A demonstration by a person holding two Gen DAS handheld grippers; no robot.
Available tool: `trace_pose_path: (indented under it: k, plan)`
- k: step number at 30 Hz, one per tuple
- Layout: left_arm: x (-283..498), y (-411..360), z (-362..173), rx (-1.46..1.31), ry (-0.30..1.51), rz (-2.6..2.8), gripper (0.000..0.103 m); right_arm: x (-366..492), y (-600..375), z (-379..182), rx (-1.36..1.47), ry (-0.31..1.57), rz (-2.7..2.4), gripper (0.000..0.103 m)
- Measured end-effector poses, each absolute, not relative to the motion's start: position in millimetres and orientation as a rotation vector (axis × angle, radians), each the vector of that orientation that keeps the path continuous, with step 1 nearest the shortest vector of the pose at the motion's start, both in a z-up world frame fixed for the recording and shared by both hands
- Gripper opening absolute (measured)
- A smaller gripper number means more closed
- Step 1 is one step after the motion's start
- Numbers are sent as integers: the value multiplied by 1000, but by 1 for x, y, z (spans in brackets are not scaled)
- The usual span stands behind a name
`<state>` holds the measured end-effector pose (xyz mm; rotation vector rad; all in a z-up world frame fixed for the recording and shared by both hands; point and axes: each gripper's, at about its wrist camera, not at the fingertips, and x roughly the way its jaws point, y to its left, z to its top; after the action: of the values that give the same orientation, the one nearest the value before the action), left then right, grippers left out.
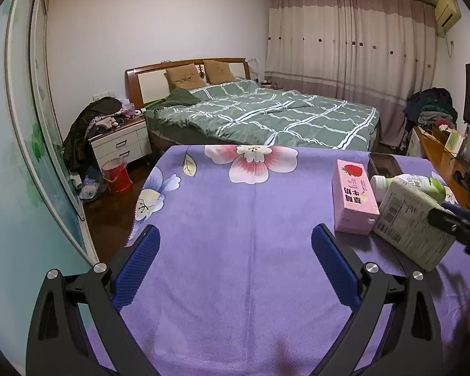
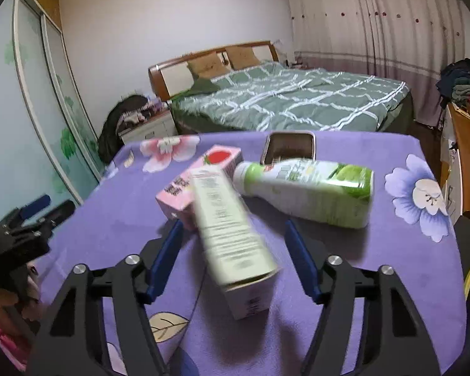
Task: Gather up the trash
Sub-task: 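Grasp the beige paper carton with the right gripper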
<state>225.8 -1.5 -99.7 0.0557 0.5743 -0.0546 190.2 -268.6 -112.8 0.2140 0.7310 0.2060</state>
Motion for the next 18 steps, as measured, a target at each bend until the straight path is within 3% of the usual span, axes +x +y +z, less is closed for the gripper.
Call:
trace_pose_path:
  k: [1, 3, 5, 18]
  plan:
    - [226, -2, -100, 58, 573, -56, 96, 193, -268, -115, 211, 746, 204, 55]
    - [225, -4, -100, 65, 571, -56, 96, 194, -265, -117, 213, 755, 212, 38]
    - [226, -6, -100, 75, 571, -55, 96, 194, -264, -118, 206, 755, 216, 29]
    - [225, -8, -100, 75, 574, -72, 96, 166, -262, -89, 167, 665, 196, 28]
